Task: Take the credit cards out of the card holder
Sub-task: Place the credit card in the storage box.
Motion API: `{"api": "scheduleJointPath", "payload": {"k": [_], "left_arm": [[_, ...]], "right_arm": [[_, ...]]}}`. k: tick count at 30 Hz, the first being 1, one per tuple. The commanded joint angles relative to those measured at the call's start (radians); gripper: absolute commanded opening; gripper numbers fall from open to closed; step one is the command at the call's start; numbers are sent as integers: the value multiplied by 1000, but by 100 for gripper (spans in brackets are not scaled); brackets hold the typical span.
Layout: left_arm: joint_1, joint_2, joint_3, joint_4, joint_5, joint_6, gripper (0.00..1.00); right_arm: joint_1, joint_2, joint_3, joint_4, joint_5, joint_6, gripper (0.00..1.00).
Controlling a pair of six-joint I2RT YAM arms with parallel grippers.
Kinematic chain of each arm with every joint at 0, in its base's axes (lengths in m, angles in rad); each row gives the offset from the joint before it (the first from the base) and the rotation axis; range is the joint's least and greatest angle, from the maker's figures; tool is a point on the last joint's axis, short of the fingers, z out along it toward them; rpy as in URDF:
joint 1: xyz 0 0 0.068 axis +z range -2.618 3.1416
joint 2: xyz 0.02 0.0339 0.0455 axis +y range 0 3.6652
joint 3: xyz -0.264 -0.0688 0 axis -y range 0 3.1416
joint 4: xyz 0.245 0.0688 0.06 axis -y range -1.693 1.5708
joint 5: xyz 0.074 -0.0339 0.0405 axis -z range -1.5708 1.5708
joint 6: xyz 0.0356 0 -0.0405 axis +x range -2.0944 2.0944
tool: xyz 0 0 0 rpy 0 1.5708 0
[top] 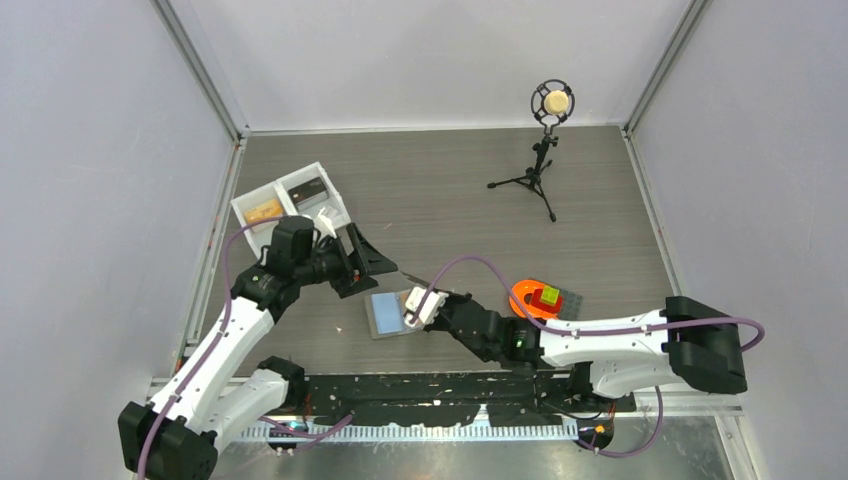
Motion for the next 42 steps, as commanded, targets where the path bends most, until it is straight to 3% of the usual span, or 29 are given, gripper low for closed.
{"api": "scheduleJointPath", "payload": {"k": [1, 8, 16, 22, 28, 34, 37, 42], "left_arm": [[-3, -1, 1, 52, 54, -50, 79], [-4, 8, -51, 145, 92, -114, 74], [-13, 21, -111, 179, 98, -140, 54], [-16, 25, -149, 245, 118, -190, 36], [-16, 25, -158, 284, 119, -202, 0], [-17, 78, -152, 352, 147, -102, 0], [-16, 113, -139, 362, 154, -20, 0], [-16, 139, -177, 472, 173, 12, 0]], "right_arm": [[68, 20, 7, 175, 134, -149, 5], [124, 84, 46, 190, 190, -206, 5], [158, 134, 76, 225, 210, -225, 5], [167, 153, 84, 232, 221, -230, 5], [172, 146, 87, 203, 222, -201, 6], [164, 74, 107, -35, 125, -4, 30], [115, -39, 75, -93, 32, 113, 41], [-66, -230, 25, -183, -284, 268, 49]]}}
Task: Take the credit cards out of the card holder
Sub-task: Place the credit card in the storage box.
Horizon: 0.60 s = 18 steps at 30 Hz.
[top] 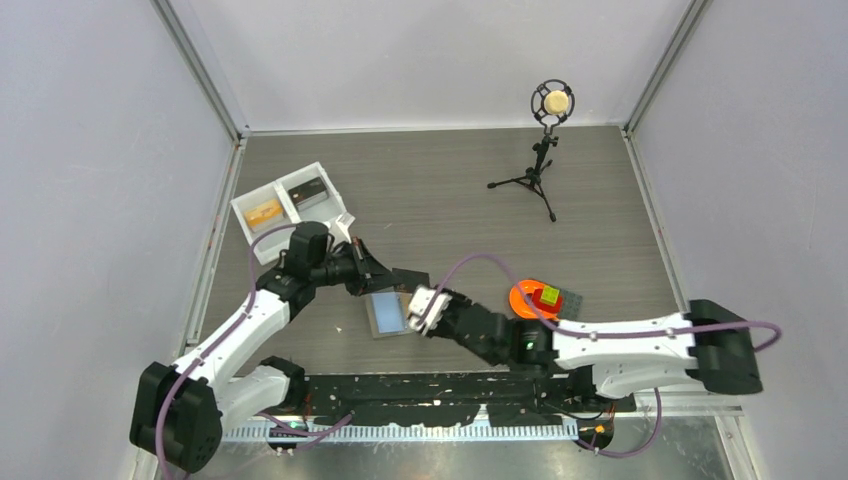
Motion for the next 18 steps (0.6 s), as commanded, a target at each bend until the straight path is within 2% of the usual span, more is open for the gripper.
{"api": "scheduleJointPath", "payload": {"k": [1, 4, 8, 9, 12, 14, 16, 18], "left_arm": [[-2, 5, -26, 175, 47, 79, 0], [-2, -11, -36, 185, 31, 141, 0], [-2, -54, -49, 170, -11, 239, 0], [-1, -67, -33, 123, -36, 268, 0], [22, -113, 56, -85, -192, 374, 0], [75, -121, 108, -163, -244, 405, 0], [166, -110, 147, -194, -208, 409, 0], [271, -85, 183, -209, -157, 407, 0]], "right_arm": [[-195, -149, -24, -74, -344, 237, 50], [-365, -194, -25, -90, -534, 347, 50], [-470, -154, 16, -104, -705, 482, 49], [-479, -138, 27, -97, -738, 524, 49], [-490, -125, 39, -81, -755, 590, 49], [-489, -127, 42, -66, -766, 612, 49], [-489, -136, 42, -54, -766, 626, 49], [-490, -152, 37, -53, -722, 643, 54]]}}
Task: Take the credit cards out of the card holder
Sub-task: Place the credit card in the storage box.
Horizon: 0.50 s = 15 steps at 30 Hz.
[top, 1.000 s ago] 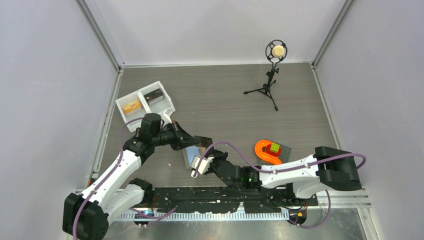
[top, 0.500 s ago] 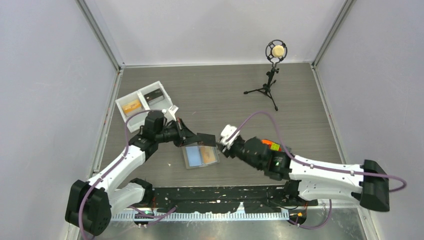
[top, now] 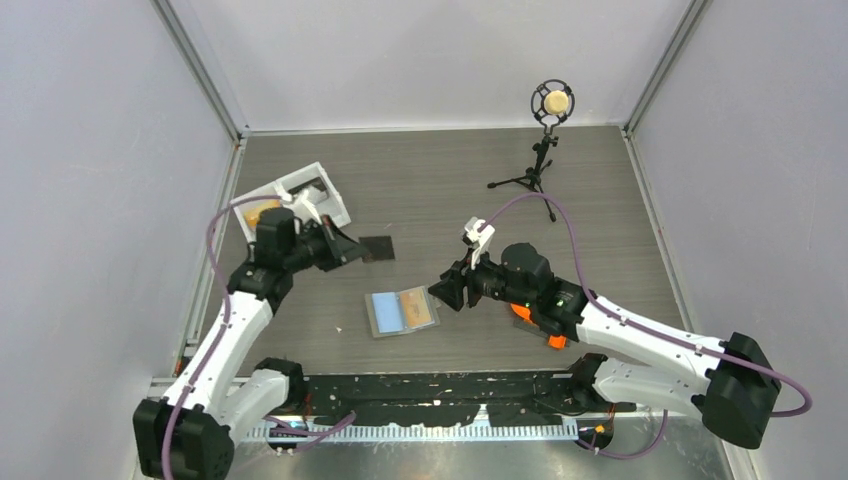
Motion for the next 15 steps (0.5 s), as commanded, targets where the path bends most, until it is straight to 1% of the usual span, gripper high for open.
{"api": "scheduleJointPath", "payload": {"k": [1, 2, 4, 5, 6, 8, 9, 10, 15], "left_arm": [[199, 28, 117, -102, 16, 77, 0], [245, 46, 141, -112, 32, 85, 0], [338, 91, 209, -149, 49, 110, 0], [364, 109, 235, -158, 45, 122, 0], [386, 125, 257, -166, 37, 134, 0], [425, 161, 295, -177, 24, 150, 0], [443, 182, 313, -180, 12, 157, 0], [462, 205, 335, -185, 2, 164, 0], [551, 341, 446, -163, -16, 140, 0]], "right_arm": [[-3, -44, 46, 45, 11, 98, 58], [-2, -54, 42, 43, 51, 104, 60], [-2, -70, 32, 32, 91, 109, 68], [-2, -75, 28, 31, 102, 107, 75], [-2, -84, 20, 30, 107, 106, 79], [-3, -98, 12, 24, 120, 102, 95], [-2, -103, 9, 20, 129, 100, 99], [-2, -112, 7, 16, 134, 96, 97], [-2, -143, -3, 17, 158, 91, 95]]}}
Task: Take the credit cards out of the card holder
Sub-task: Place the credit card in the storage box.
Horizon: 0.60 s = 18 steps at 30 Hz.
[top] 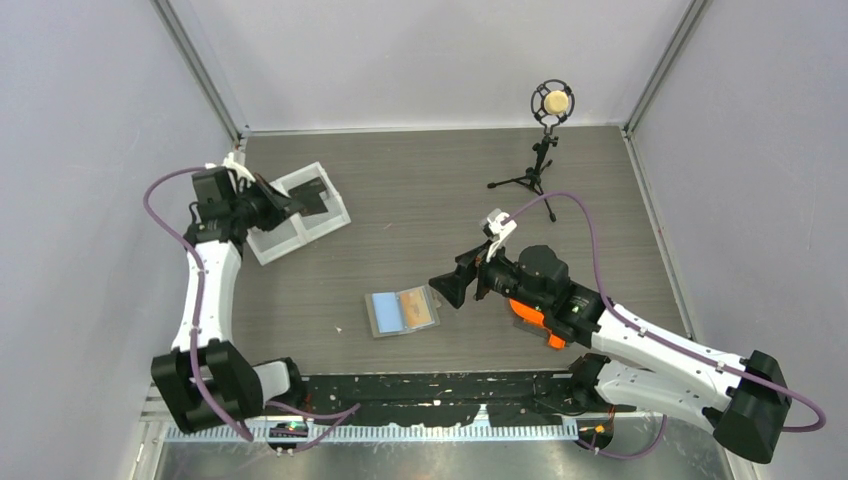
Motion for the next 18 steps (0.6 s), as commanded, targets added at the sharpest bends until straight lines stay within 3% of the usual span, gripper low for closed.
{"api": "scheduleJointPath", "payload": {"k": [1, 12, 18], "left_arm": [[70, 105, 121, 13, -19, 11, 0], [86, 522, 476, -147, -43, 74, 0], [87, 616, 526, -106, -71, 67, 0]], "right_arm": [[-2, -35, -2, 18, 42, -2, 95], [-2, -1, 66, -9, 74, -35, 96], [-2, 42, 81, 15, 57, -27, 95]]}}
